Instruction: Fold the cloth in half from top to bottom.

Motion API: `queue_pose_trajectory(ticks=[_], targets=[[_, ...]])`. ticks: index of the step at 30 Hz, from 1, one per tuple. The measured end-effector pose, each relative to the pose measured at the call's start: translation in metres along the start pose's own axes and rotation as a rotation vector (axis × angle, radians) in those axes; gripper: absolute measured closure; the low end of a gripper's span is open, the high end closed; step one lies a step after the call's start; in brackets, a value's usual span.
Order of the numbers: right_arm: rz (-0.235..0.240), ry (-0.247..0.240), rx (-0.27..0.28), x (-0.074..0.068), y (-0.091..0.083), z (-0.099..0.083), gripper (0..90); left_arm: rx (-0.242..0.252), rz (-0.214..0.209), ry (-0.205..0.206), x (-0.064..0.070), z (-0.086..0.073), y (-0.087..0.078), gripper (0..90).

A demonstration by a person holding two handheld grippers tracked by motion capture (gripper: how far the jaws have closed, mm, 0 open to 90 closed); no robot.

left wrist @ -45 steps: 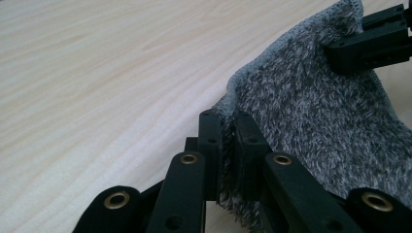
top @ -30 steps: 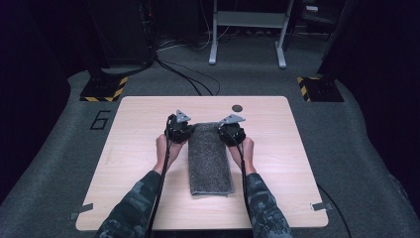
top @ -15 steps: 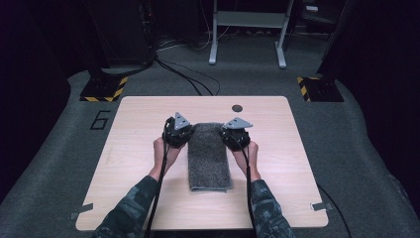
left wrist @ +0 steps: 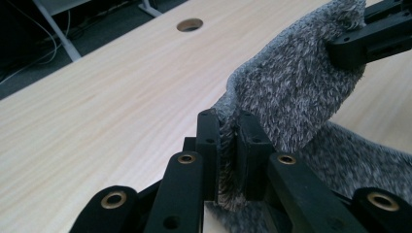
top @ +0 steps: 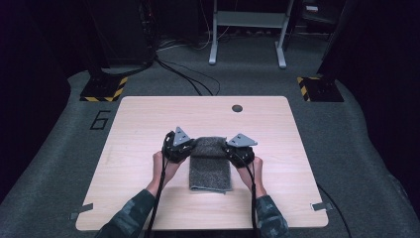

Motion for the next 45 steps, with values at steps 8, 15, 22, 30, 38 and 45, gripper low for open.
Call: queue_pose_trajectory(ticks=[8,15,22,30,38,45], targets=[[0.015,-0.015,-0.039,-0.008,-0.011,-0.023,83.2,-0.005,-0.05,-0.011,0.016,-0.013,-0.001,80.0],[0.036,0.005,-0.064,-0.013,-0.018,-0.041,82.9,-0.021,-0.072,-0.015,0.031,-0.026,-0.001,80.4],[0.04,0.026,-0.08,-0.017,-0.024,-0.053,81.9,-0.033,-0.114,-0.015,0.039,-0.034,-0.002,80.2],[0.045,0.011,-0.111,-0.02,-0.029,-0.064,79.1,-0.043,-0.154,-0.03,0.049,-0.044,-0.005,78.2],[0.049,0.043,-0.097,-0.017,-0.054,-0.07,68.8,-0.015,-0.197,-0.065,0.05,-0.047,-0.031,51.2],[0.055,0.109,-0.043,-0.009,-0.081,-0.064,55.3,0.029,-0.139,-0.092,0.038,-0.041,-0.051,37.8]])
Point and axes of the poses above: each handheld gripper's, and its own axes: y roughly forward along the jaws, z roughly out of its top, x roughly to its right, the point moved 3 cm from there along y, roughly forward along the jaws, and after that the axes turned 12 degrees about y, right-handed, at the moved point
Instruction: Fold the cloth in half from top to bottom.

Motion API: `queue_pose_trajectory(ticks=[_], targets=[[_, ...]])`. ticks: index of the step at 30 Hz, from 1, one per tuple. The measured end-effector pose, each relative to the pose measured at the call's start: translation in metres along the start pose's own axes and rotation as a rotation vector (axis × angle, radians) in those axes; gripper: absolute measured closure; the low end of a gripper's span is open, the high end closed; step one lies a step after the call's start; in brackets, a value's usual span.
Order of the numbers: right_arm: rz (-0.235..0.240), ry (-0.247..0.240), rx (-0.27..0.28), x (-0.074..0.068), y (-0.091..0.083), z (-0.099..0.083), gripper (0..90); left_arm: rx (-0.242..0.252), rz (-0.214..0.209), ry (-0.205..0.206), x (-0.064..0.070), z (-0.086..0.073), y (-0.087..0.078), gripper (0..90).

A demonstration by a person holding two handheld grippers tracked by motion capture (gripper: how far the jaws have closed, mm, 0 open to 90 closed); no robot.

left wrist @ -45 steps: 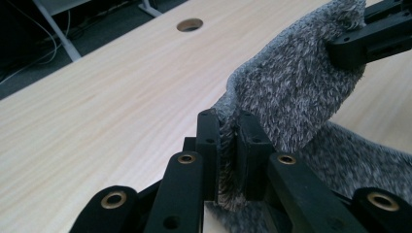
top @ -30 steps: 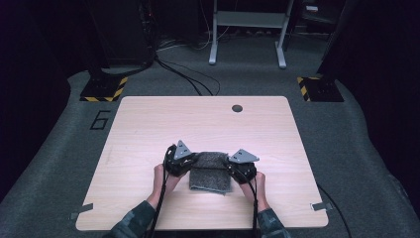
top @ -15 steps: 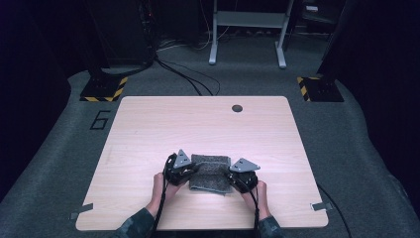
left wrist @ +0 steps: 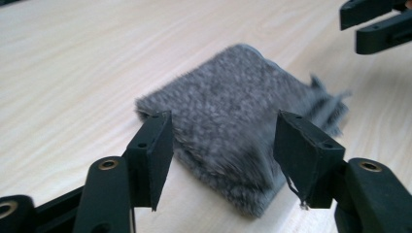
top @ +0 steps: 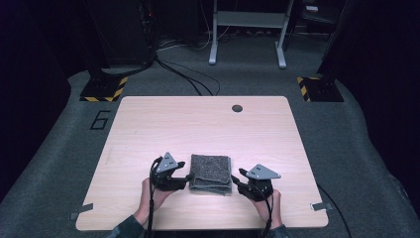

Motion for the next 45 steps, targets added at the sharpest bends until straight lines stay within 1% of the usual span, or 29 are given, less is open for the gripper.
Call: queue_pose_trajectory(ticks=[1,3,5,6,7,8,9,11,12,14,15,16,17,18,19,20,21,24,26,27,28,29,32,34,37,41,42,43,45], targets=[[-0.003,-0.006,-0.007,0.001,0.001,0.002,53.1,-0.008,0.009,-0.003,-0.003,0.001,0.002,36.9],[-0.014,0.012,-0.022,0.001,0.008,0.004,49.3,-0.044,0.022,-0.009,-0.006,0.0,0.011,33.7],[-0.03,0.01,-0.066,0.0,0.02,0.003,46.2,-0.09,0.002,-0.007,-0.005,-0.003,0.023,30.8],[-0.038,0.018,-0.089,-0.001,0.027,0.0,44.2,-0.12,-0.001,0.008,-0.004,-0.005,0.028,29.8],[-0.049,0.012,-0.13,-0.002,0.034,-0.003,42.1,-0.137,-0.002,0.016,-0.001,-0.009,0.031,28.7],[-0.053,0.011,-0.168,-0.004,0.041,-0.007,41.7,-0.154,-0.005,0.031,0.0,-0.013,0.034,28.6],[-0.056,0.005,-0.19,-0.005,0.046,-0.012,41.0,-0.168,-0.009,0.028,0.002,-0.017,0.036,27.9],[-0.091,-0.001,-0.234,-0.006,0.055,-0.02,39.7,-0.199,-0.001,0.051,0.004,-0.026,0.038,27.1],[-0.082,0.0,-0.224,-0.004,0.056,-0.022,39.1,-0.208,0.01,0.051,0.006,-0.03,0.039,27.0],[-0.094,0.009,-0.222,-0.002,0.057,-0.021,36.4,-0.215,0.002,0.052,0.007,-0.036,0.039,26.9],[-0.094,-0.016,-0.221,0.001,0.057,-0.02,35.9,-0.21,-0.001,0.045,0.007,-0.037,0.039,26.9],[-0.102,-0.004,-0.221,0.001,0.058,-0.019,35.3,-0.207,0.006,0.041,0.007,-0.037,0.039,26.8],[-0.107,-0.008,-0.221,0.001,0.06,-0.019,34.6,-0.211,0.019,0.042,0.007,-0.037,0.04,26.5],[-0.112,-0.017,-0.22,0.002,0.061,-0.018,34.0,-0.2,0.031,0.043,0.008,-0.037,0.042,26.1],[-0.116,-0.02,-0.223,0.002,0.062,-0.017,33.6,-0.21,0.03,0.048,0.008,-0.036,0.042,25.7],[-0.127,-0.03,-0.224,0.003,0.063,-0.015,33.6,-0.201,0.029,0.046,0.007,-0.036,0.044,25.7],[-0.134,-0.023,-0.22,0.003,0.064,-0.014,33.6,-0.205,0.035,0.049,0.006,-0.035,0.045,25.5],[-0.146,-0.039,-0.218,0.008,0.068,-0.01,32.8,-0.209,0.049,0.058,0.002,-0.032,0.05,25.4],[-0.144,-0.033,-0.226,0.011,0.071,-0.008,32.1,-0.208,0.042,0.042,-0.001,-0.031,0.053,25.3],[-0.153,-0.013,-0.223,0.011,0.071,-0.008,31.2,-0.207,0.043,0.032,-0.002,-0.031,0.053,24.8],[-0.141,-0.026,-0.225,0.014,0.072,-0.007,29.9,-0.212,0.037,0.031,-0.003,-0.031,0.054,24.4],[-0.146,-0.013,-0.225,0.014,0.072,-0.008,29.2,-0.211,0.036,0.026,-0.003,-0.031,0.054,24.1],[-0.137,-0.003,-0.222,0.015,0.072,-0.008,27.5,-0.205,0.029,0.012,-0.004,-0.031,0.053,23.6],[-0.12,0.016,-0.221,0.015,0.07,-0.007,25.5,-0.194,0.031,-0.002,-0.005,-0.029,0.05,21.2],[-0.088,0.025,-0.209,0.016,0.064,-0.005,23.2,-0.166,0.032,-0.027,-0.006,-0.026,0.042,17.5],[-0.078,0.043,-0.171,0.019,0.049,-0.001,21.9,-0.156,0.046,-0.025,-0.008,-0.026,0.027,15.4],[-0.081,0.05,-0.163,0.021,0.045,0.0,21.6,-0.156,0.044,-0.031,-0.009,-0.027,0.023,15.4],[-0.084,0.043,-0.154,0.023,0.041,0.0,21.2,-0.149,0.056,-0.041,-0.011,-0.029,0.019,15.2],[-0.091,0.066,-0.146,0.028,0.031,0.0,20.2,-0.154,0.067,-0.039,-0.016,-0.033,0.012,15.0]])
Point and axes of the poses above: each handheld gripper's, and its own axes: y roughly forward along the jaws, z roughly out of its top, x roughly to its right, the point moved 3 cm from there along y, roughly forward along the jaws, and after that the axes turned 12 degrees about y, right-handed, at the moved point
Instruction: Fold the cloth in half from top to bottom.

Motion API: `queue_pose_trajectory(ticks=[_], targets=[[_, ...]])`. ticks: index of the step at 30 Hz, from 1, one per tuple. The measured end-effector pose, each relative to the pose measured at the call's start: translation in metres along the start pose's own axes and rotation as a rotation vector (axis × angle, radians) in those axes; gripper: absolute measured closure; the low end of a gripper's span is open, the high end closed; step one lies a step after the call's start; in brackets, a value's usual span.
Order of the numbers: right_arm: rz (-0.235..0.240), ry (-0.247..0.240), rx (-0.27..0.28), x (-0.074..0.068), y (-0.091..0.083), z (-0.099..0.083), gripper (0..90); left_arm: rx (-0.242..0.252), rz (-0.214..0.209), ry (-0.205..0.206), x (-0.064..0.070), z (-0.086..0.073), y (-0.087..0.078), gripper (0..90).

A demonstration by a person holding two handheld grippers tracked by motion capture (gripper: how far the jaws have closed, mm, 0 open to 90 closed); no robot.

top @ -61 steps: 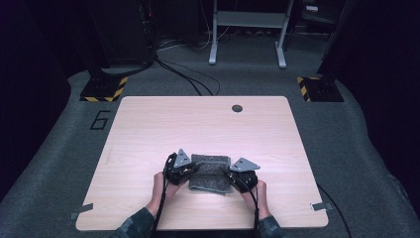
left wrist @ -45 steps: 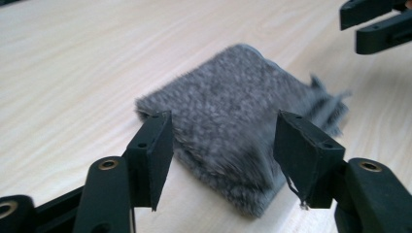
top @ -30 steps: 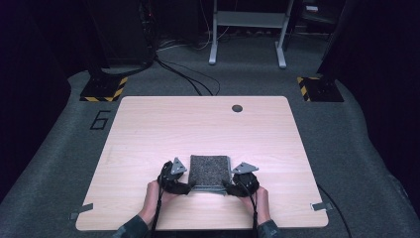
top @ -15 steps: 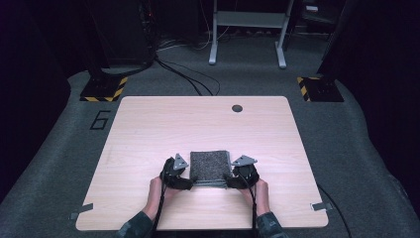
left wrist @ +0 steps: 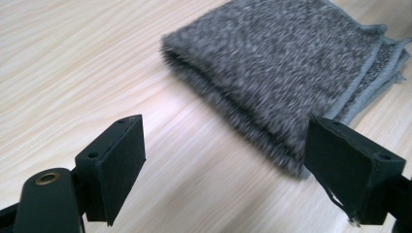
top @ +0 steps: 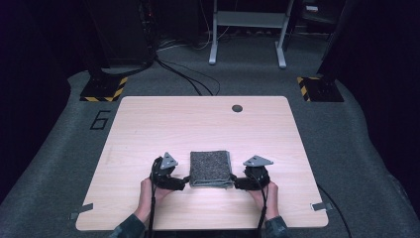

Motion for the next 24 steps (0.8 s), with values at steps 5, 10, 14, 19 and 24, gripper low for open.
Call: queue_pose_trajectory(ticks=[5,10,14,19,24], targets=[[-0.034,0.023,0.012,0.021,-0.016,-0.006,17.5,-0.006,0.042,-0.033,-0.015,-0.017,-0.014,14.7],[-0.085,0.064,0.003,0.047,-0.027,-0.017,14.4,-0.033,0.087,-0.079,-0.031,-0.041,-0.025,14.6],[-0.118,0.111,0.005,0.069,-0.035,-0.027,13.8,-0.052,0.115,-0.13,-0.041,-0.06,-0.033,14.5],[-0.164,0.166,0.004,0.094,-0.04,-0.037,12.5,-0.075,0.155,-0.162,-0.05,-0.078,-0.039,14.4],[-0.185,0.203,-0.01,0.109,-0.038,-0.046,10.7,-0.092,0.171,-0.172,-0.054,-0.086,-0.039,14.2]])
Point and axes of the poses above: each handheld gripper's, and its own axes: y roughly forward along the jaws, z roughly out of its top, x roughly to its right, the point moved 3 cm from there along y, roughly forward along the jaws, and after that the axes turned 12 degrees about y, right-handed, at the moved point
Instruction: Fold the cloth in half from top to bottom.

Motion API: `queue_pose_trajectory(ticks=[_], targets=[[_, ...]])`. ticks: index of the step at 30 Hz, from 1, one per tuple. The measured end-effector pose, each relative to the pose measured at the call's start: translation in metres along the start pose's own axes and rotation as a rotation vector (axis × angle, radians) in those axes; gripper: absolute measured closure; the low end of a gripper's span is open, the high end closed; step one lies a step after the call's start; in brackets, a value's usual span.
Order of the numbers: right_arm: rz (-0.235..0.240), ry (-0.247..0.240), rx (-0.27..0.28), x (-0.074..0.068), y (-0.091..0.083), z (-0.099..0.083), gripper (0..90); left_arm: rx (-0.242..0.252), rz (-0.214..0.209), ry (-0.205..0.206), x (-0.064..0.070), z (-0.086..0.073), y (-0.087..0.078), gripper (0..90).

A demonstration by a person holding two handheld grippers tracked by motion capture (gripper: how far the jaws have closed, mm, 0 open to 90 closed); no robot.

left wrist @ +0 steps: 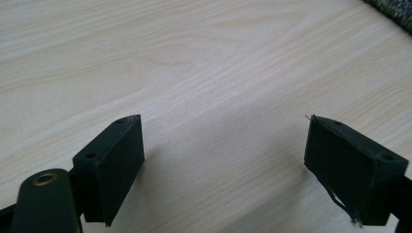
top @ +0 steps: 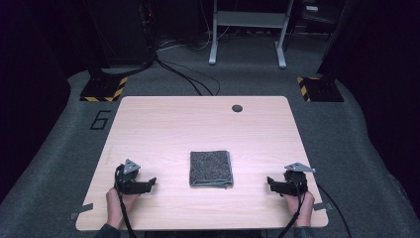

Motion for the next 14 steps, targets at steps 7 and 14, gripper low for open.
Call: queue_pose_trajectory(ticks=[7,14], targets=[[-0.043,-0.037,0.0,0.0009,0.003,-0.0007,10.0,0.027,0.026,-0.009,-0.0019,-0.0025,0.0014,13.7],[-0.041,-0.034,0.003,0.0009,0.0046,0.0006,9.6,0.026,0.027,-0.008,-0.002,-0.0023,0.0017,13.7]])
Point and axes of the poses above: each handheld gripper's, and its own axes: y roughly forward along the jaws, z roughly out of its top, x roughly to its right, the point moved 3 cm from there along y, roughly forward along the jaws, and after that the axes turned 12 degrees about y, right-handed, at the moved point
